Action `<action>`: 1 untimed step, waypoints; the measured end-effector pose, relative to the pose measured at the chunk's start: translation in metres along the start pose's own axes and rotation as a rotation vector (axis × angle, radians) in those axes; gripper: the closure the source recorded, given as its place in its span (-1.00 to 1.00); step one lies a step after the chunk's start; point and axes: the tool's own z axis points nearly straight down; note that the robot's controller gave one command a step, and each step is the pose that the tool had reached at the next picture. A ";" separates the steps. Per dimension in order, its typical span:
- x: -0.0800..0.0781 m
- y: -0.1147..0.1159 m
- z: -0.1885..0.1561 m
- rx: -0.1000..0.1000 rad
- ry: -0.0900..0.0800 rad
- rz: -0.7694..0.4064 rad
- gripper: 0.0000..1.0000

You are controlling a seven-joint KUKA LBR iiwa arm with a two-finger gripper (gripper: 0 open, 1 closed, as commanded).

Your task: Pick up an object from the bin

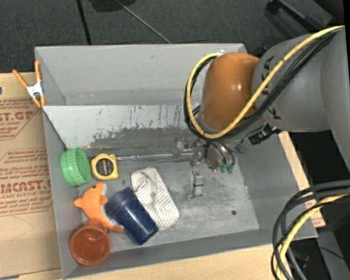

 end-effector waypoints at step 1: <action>-0.011 0.021 -0.012 0.001 -0.020 -0.039 -1.00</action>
Offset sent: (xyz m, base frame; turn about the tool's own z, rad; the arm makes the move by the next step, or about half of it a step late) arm 0.0006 0.0398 -0.0742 -0.0638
